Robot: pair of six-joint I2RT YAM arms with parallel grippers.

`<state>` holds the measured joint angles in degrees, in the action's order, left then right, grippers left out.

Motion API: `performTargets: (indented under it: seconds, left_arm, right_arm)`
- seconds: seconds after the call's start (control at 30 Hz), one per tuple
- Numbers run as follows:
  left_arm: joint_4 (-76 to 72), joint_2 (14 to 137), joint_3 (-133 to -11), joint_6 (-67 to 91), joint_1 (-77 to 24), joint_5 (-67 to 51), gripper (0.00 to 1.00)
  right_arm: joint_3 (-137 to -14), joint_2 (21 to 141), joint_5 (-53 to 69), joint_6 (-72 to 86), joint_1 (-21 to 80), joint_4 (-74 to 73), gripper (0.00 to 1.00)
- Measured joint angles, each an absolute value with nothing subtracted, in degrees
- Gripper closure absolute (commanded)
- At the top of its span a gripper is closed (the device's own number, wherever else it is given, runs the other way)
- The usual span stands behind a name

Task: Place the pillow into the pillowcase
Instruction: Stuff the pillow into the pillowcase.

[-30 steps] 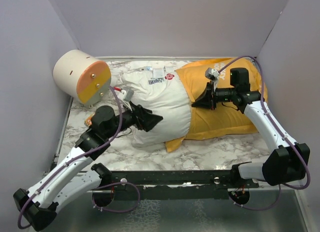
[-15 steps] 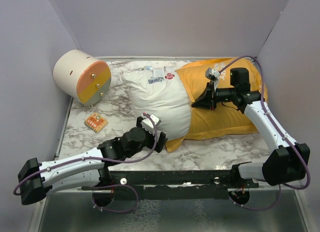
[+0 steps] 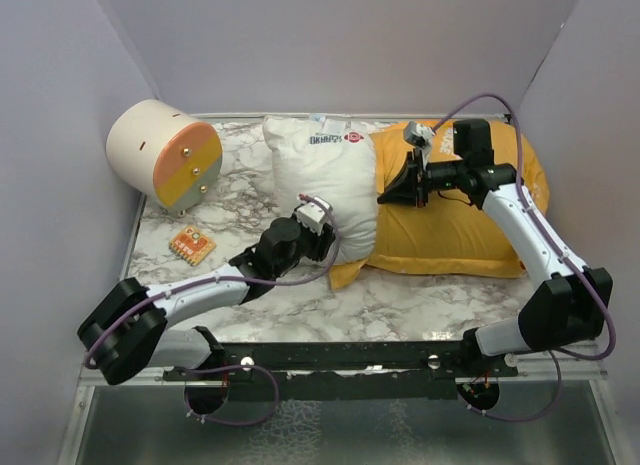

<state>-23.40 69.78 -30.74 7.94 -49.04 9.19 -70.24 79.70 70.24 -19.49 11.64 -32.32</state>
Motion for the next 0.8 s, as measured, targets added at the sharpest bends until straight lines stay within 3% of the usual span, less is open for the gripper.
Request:
performTargets:
  seconds: [0.07,0.17,0.33,0.5,0.8]
  left_arm:
    - [-24.86,73.47,-33.23,8.88,-46.96,5.15,0.88]
    - [-27.03,77.52,-35.35,11.62,-43.51,-0.25,1.0]
    - [-29.39,82.39,-39.27,17.45,-40.36,-7.53,1.0]
    - [-29.69,80.47,-38.74,19.75,-42.37,-7.6,1.0]
    - [-34.7,72.38,-30.59,24.45,-49.91,-8.99,1.0]
  right_arm:
    - [-74.17,82.41,68.9,-19.81,13.26,-33.58,0.99]
    - [-80.27,86.67,65.87,-19.07,16.25,-35.0,0.99]
    - [-94.3,96.42,61.78,-15.27,21.17,-39.07,0.99]
    - [-105.08,104.49,60.62,-12.58,24.14,-42.06,0.99]
    - [-92.99,98.0,60.6,-16.88,26.24,-38.5,0.98]
